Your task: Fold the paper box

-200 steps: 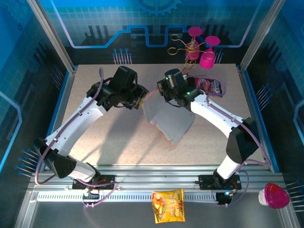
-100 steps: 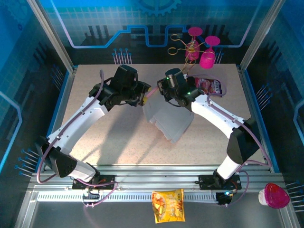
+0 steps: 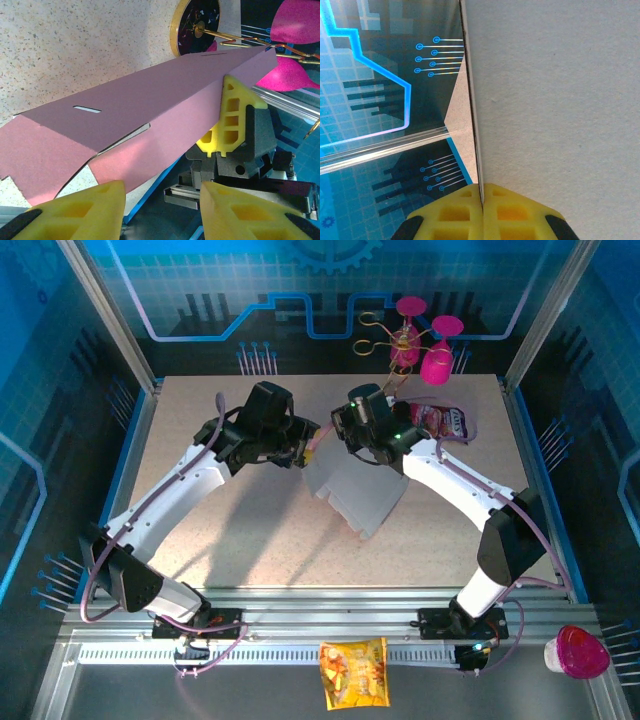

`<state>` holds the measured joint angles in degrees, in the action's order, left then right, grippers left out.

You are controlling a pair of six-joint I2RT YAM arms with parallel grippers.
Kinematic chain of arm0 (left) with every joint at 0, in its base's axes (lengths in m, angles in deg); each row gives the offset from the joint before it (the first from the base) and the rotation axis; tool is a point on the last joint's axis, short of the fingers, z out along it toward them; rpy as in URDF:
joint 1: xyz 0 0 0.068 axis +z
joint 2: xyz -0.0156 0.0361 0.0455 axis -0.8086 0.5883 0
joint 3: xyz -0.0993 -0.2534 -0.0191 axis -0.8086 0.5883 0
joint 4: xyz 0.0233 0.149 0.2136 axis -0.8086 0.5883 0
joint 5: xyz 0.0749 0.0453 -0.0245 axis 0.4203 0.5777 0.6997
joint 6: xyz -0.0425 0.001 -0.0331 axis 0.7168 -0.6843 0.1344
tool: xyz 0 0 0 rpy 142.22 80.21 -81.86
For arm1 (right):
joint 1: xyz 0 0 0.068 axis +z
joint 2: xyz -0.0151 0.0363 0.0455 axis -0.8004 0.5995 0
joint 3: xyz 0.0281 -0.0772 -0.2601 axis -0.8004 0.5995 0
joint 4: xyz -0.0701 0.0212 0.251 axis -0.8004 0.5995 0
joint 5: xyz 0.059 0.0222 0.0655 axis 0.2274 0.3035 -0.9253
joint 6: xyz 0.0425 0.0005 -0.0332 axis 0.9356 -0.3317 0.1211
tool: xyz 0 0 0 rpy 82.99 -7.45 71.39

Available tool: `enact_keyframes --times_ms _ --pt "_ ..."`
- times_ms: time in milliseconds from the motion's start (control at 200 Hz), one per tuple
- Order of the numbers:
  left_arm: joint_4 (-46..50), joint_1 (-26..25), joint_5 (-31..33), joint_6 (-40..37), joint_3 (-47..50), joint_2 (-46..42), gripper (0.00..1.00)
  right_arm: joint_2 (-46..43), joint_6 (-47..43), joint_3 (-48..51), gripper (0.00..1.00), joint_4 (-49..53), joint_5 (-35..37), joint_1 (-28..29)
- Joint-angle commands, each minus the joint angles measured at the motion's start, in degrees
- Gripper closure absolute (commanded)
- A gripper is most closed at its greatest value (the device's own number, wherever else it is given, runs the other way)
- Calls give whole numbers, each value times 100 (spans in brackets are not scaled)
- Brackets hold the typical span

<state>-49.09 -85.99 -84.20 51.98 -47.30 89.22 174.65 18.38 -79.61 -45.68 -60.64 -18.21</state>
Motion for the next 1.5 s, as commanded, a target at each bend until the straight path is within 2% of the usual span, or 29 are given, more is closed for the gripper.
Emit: enact_keyframes --times_ms 0,1236,1386,1496 --pt "-1 34 -90 38 122 76 55 -172 78 -122 100 -71 96 70" --pt "-952 275 -445 183 307 456 58 -376 588 60 100 -53 -184 186" --pt "-931 285 -394 158 271 464 67 -401 659 120 100 -110 -184 222" --pt "-882 294 -312 139 311 397 80 -445 677 184 100 -131 -146 219"
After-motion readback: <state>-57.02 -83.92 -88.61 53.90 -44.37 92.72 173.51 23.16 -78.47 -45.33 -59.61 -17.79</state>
